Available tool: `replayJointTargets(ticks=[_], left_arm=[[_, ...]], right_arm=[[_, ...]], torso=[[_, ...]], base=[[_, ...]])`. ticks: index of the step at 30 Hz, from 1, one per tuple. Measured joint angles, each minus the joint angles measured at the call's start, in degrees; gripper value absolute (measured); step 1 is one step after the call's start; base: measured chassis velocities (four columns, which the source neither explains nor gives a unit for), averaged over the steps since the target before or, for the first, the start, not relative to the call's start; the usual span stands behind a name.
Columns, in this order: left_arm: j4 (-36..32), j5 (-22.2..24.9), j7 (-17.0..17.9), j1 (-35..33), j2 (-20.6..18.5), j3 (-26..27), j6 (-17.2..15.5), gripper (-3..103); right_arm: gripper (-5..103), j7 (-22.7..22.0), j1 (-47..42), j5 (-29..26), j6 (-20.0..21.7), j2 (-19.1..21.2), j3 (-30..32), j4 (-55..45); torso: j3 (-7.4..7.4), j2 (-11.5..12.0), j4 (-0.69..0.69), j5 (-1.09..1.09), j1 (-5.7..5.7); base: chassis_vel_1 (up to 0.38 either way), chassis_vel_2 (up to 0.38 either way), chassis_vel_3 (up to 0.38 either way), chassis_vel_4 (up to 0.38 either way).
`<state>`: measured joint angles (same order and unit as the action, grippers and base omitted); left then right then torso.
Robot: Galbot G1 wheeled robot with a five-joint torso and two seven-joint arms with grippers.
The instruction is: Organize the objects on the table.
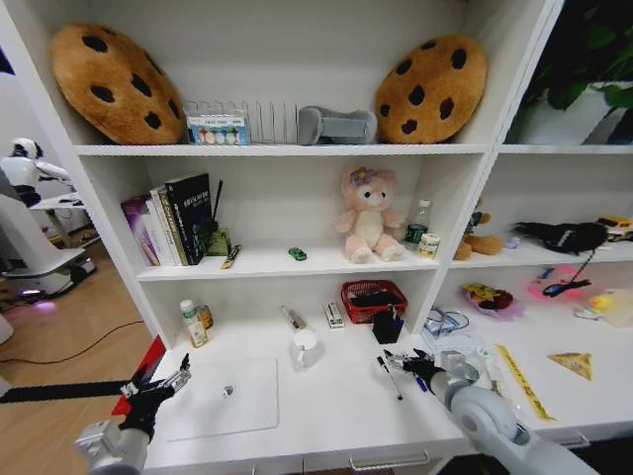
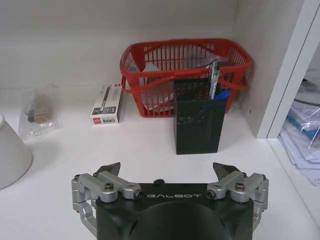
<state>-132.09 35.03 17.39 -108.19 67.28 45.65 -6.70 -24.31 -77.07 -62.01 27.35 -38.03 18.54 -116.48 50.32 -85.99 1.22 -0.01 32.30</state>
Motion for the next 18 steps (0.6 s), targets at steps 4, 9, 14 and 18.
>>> replayJointTargets(ticks=[4,9,14,18], left_arm=[[0.0,0.0,0.0,-0.3,0.4,0.2,0.1,100],[-0.1,0.2,0.0,-0.5,0.9,-0.3,0.1,100],[-0.1,0.2,0.0,-0.6,1.2,-0.6,0.0,100],[-0.2,0.4,0.0,-0.5,1.0,-0.1,-0.2,100]], right_arm=[[100,-2.1,2.1,-3.8,2.5,0.3,-1.8,0.3],[100,-3.0,5.0,-5.9,4.3,-0.2,-3.7,1.6],[100,-4.3,9.1,-9.1,6.5,-1.1,-5.9,3.8],[100,-4.5,11.4,-9.9,7.8,-1.0,-7.8,5.3]], torso=[[0.0,0.0,0.02,0.0,0.0],[0.0,0.0,0.01,0.01,0.0],[0.0,0.0,-0.01,0.01,0.0],[0.0,0.0,0.02,0.01,0.0]], base=[[0.0,0.0,0.0,0.0],[0.0,0.0,0.0,0.0],[0.0,0.0,0.0,0.0],[0.0,0.0,0.0,0.0]])
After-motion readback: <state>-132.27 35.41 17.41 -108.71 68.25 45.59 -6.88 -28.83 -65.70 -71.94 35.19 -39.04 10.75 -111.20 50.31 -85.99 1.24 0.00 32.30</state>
